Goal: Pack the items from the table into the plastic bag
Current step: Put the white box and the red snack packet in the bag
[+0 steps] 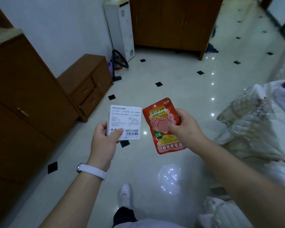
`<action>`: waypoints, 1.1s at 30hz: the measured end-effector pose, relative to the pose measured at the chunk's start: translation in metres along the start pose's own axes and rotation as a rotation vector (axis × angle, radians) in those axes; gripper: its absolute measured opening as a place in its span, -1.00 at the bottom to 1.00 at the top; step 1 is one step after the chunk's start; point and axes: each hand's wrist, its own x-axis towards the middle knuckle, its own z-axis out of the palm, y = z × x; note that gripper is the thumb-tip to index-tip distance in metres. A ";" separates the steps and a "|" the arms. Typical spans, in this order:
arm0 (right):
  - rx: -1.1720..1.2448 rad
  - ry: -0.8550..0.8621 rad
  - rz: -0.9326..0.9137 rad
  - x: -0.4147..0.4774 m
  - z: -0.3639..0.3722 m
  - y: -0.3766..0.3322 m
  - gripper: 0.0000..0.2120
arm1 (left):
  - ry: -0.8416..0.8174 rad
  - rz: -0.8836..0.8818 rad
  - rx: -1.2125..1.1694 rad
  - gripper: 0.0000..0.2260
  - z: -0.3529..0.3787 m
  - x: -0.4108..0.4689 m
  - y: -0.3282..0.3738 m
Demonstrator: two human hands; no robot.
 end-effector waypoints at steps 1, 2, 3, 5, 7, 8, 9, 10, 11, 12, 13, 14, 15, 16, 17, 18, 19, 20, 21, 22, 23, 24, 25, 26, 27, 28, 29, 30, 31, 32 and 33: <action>-0.007 0.022 0.010 0.014 0.005 -0.004 -0.77 | -0.021 -0.006 -0.014 -0.76 0.001 0.022 -0.001; -0.012 0.047 0.022 0.028 0.010 -0.009 -0.77 | -0.044 -0.019 -0.022 -0.76 0.001 0.044 -0.001; -0.015 0.077 0.032 0.043 0.015 -0.014 -0.78 | -0.069 -0.032 -0.026 -0.76 0.001 0.066 -0.001; -0.019 0.139 0.047 0.073 0.027 -0.029 -0.78 | -0.126 -0.037 -0.035 -0.75 0.000 0.112 0.004; -0.023 0.179 0.068 0.099 0.038 -0.045 -0.78 | -0.169 -0.051 -0.028 -0.76 -0.001 0.153 0.011; -0.029 0.198 0.081 0.111 0.043 -0.053 -0.77 | -0.193 -0.058 -0.021 -0.76 0.000 0.172 0.016; -0.036 0.221 0.089 0.122 0.046 -0.059 -0.77 | -0.224 -0.057 -0.016 -0.76 0.002 0.190 0.021; -0.046 0.244 0.098 0.132 0.048 -0.065 -0.78 | -0.252 -0.056 -0.011 -0.77 0.005 0.208 0.025; -0.058 0.264 0.105 0.142 0.049 -0.068 -0.79 | -0.277 -0.055 -0.007 -0.77 0.009 0.225 0.030; -0.072 0.286 0.114 0.150 0.048 -0.071 -0.79 | -0.300 -0.054 -0.002 -0.78 0.015 0.240 0.034; -0.088 0.309 0.126 0.157 0.045 -0.073 -0.78 | -0.323 -0.053 0.000 -0.78 0.023 0.252 0.039; -0.099 0.333 0.140 0.163 0.042 -0.074 -0.77 | -0.349 -0.053 0.000 -0.79 0.032 0.263 0.043; -0.102 0.358 0.153 0.168 0.038 -0.074 -0.76 | -0.379 -0.054 -0.001 -0.79 0.042 0.273 0.046; -0.096 0.388 0.167 0.174 0.033 -0.074 -0.75 | -0.411 -0.055 0.000 -0.80 0.052 0.282 0.048; -0.087 0.421 0.179 0.178 0.027 -0.073 -0.75 | -0.446 -0.056 -0.001 -0.80 0.064 0.289 0.051; -0.069 0.457 0.193 0.183 0.020 -0.071 -0.75 | -0.480 -0.056 0.001 -0.80 0.076 0.297 0.052; -0.050 0.488 0.206 0.188 0.013 -0.067 -0.74 | -0.512 -0.057 0.007 -0.80 0.090 0.304 0.052; -0.037 0.517 0.218 0.193 0.006 -0.063 -0.74 | -0.538 -0.060 0.016 -0.80 0.104 0.311 0.050; -0.036 0.545 0.228 0.199 -0.002 -0.057 -0.75 | -0.559 -0.064 0.027 -0.80 0.118 0.318 0.049; -0.039 0.571 0.234 0.205 -0.009 -0.051 -0.76 | -0.581 -0.068 0.038 -0.80 0.133 0.325 0.048; -0.038 0.594 0.237 0.213 -0.017 -0.043 -0.77 | -0.607 -0.070 0.051 -0.80 0.148 0.332 0.047; -0.028 0.614 0.242 0.220 -0.025 -0.036 -0.77 | -0.633 -0.070 0.066 -0.80 0.164 0.338 0.047; -0.015 0.632 0.249 0.229 -0.034 -0.029 -0.76 | -0.653 -0.066 0.082 -0.79 0.181 0.344 0.047; 0.000 0.649 0.259 0.239 -0.042 -0.021 -0.74 | -0.668 -0.058 0.093 -0.79 0.199 0.350 0.049; 0.018 0.660 0.268 0.249 -0.052 -0.014 -0.73 | -0.679 -0.046 0.103 -0.79 0.217 0.356 0.051; 0.044 0.671 0.275 0.261 -0.062 -0.007 -0.72 | -0.692 -0.033 0.114 -0.79 0.236 0.362 0.054; 0.073 0.683 0.285 0.273 -0.072 -0.001 -0.71 | -0.706 -0.020 0.128 -0.79 0.255 0.368 0.058; 0.097 0.693 0.295 0.284 -0.084 0.003 -0.72 | -0.721 -0.010 0.142 -0.80 0.274 0.374 0.063; 0.115 0.700 0.308 0.296 -0.096 0.006 -0.72 | -0.736 -0.001 0.152 -0.80 0.293 0.380 0.069; 0.130 0.704 0.318 0.307 -0.109 0.008 -0.73 | -0.751 0.006 0.158 -0.80 0.312 0.387 0.074; 0.141 0.710 0.320 0.317 -0.124 0.009 -0.72 | -0.765 0.013 0.163 -0.80 0.332 0.393 0.080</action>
